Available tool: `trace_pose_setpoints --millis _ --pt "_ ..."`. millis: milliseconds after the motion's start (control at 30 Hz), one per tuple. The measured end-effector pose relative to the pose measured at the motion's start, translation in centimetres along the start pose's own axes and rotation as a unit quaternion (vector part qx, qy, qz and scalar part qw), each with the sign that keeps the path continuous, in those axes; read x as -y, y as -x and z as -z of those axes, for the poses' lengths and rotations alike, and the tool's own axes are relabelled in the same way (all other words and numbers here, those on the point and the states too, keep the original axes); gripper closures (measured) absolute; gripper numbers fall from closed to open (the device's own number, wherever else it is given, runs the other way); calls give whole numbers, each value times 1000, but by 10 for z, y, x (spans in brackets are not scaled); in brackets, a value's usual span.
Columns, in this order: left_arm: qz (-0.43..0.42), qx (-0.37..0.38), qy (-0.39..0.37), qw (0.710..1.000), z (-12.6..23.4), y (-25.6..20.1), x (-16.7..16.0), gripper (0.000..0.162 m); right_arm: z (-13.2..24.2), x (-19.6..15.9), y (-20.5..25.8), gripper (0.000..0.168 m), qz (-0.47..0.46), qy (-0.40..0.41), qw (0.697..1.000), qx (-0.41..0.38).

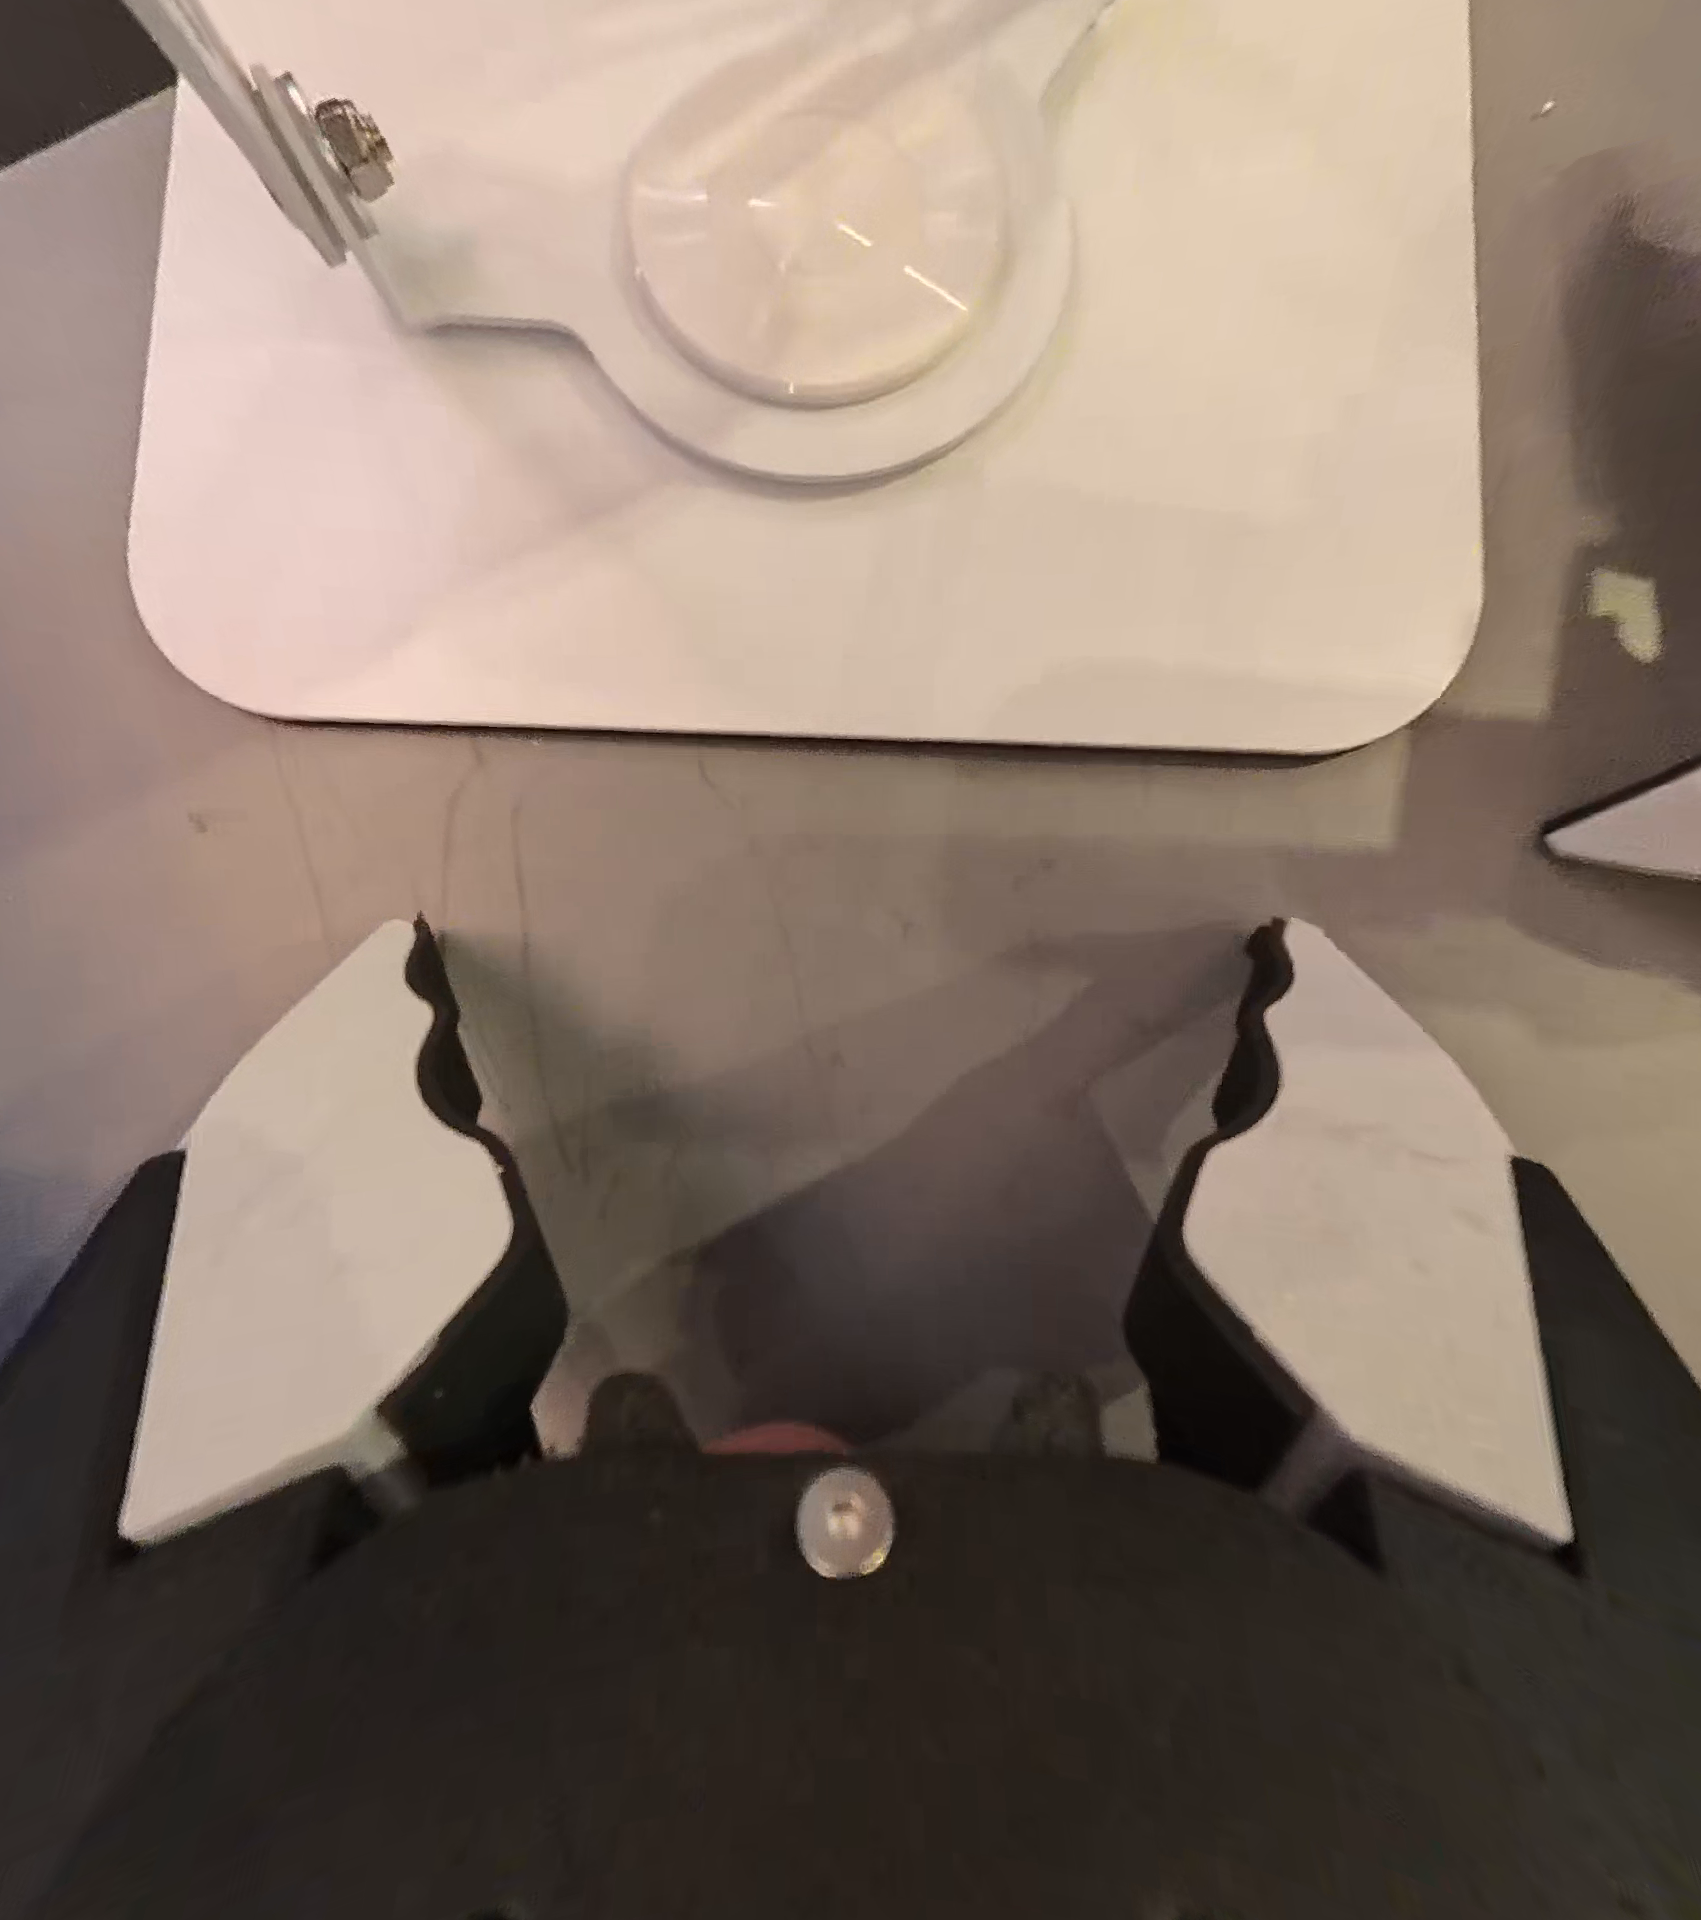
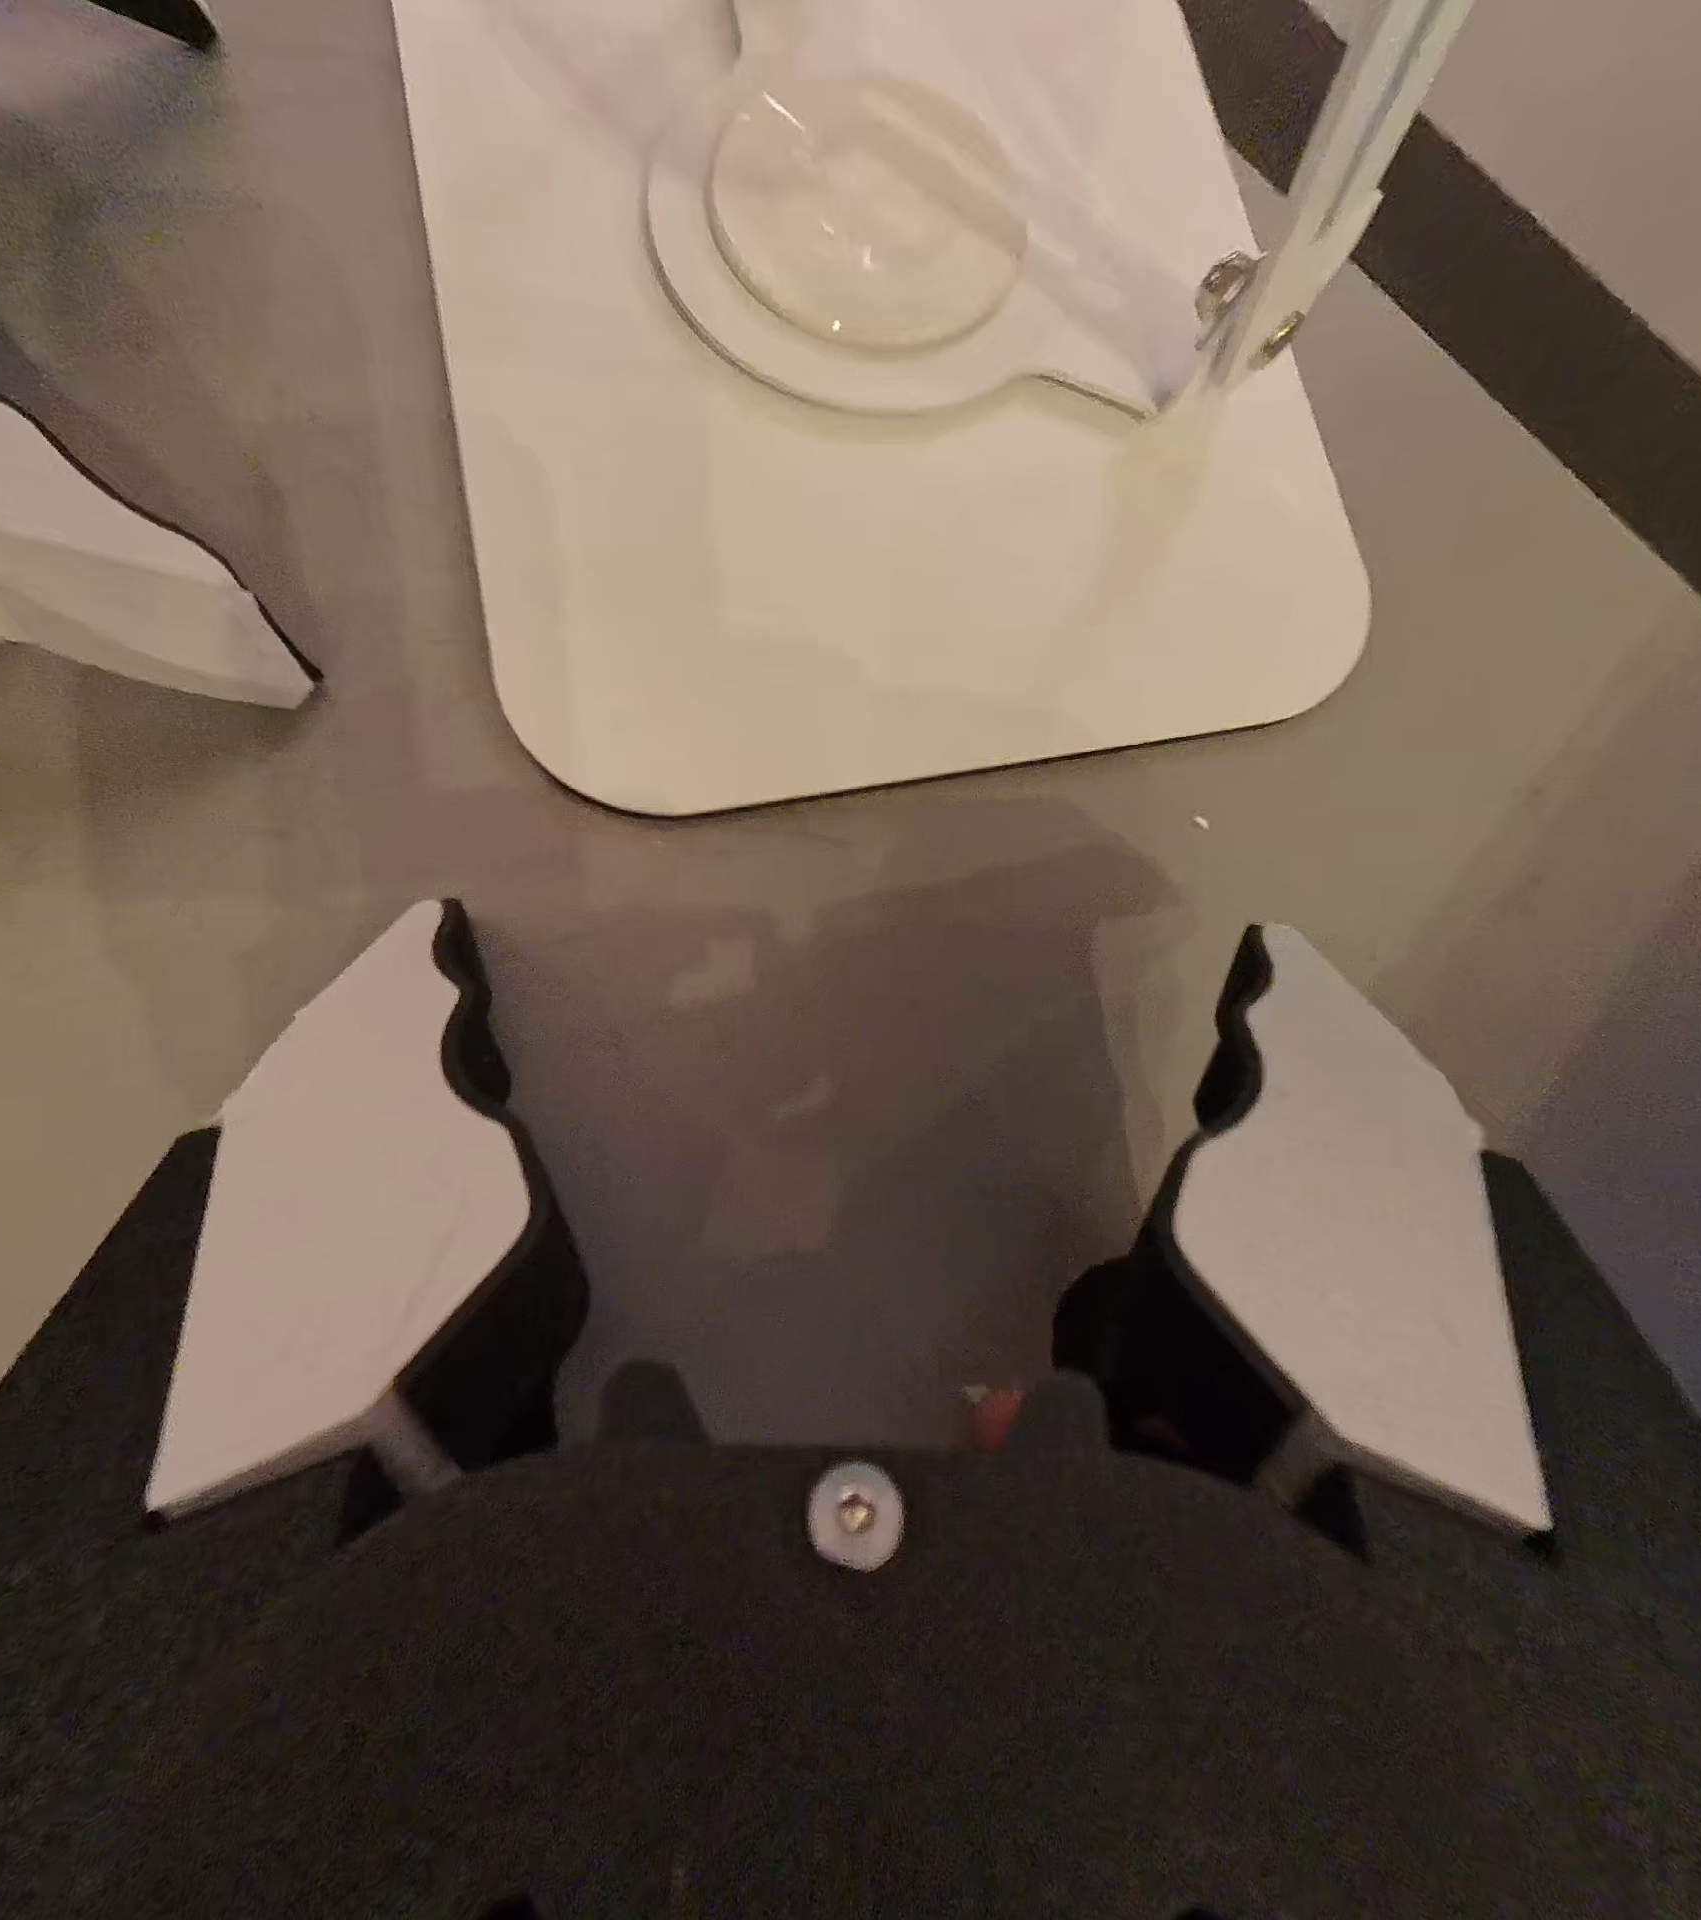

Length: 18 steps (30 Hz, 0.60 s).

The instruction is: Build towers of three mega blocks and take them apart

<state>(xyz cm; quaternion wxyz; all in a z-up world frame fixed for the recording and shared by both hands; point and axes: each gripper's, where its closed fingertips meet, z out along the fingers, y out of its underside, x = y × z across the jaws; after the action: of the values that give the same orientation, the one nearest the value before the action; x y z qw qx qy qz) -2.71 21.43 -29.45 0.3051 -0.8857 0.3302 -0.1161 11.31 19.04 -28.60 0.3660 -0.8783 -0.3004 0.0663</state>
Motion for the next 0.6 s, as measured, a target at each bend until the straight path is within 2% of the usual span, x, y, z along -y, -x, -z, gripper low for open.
trace_pose_setpoints --millis 67,200,233,300,333,400,433,500,600 --pt "-1 -1 0 1000 0 0 0 24 -2 -3 6 47 -24 13 999 31" --pt "-4 -3 0 1000 -1 0 1 24 -3 -3 7 46 -26 19 999 38" --pt "-8 -10 -2 1000 0 -1 1 25 -1 -4 8 50 -26 20 999 39" --pt "-11 -15 -28 999 16 3 7 30 16 3 16 60 -56 -23 996 65" --pt "-3 -14 -67 998 35 7 17 33 31 7 19 65 -66 -51 994 75" --pt "6 -27 -149 988 86 18 39 39 68 6 16 62 -49 -76 994 58" --pt "8 -8 -176 984 113 33 44 39 91 6 11 65 -40 -94 994 43" --pt "22 72 -219 973 166 82 44 41 139 2 -9 68 -36 -124 992 0" --pt "80 179 -265 944 230 166 28 43 216 -16 -72 74 -74 -173 978 -91"
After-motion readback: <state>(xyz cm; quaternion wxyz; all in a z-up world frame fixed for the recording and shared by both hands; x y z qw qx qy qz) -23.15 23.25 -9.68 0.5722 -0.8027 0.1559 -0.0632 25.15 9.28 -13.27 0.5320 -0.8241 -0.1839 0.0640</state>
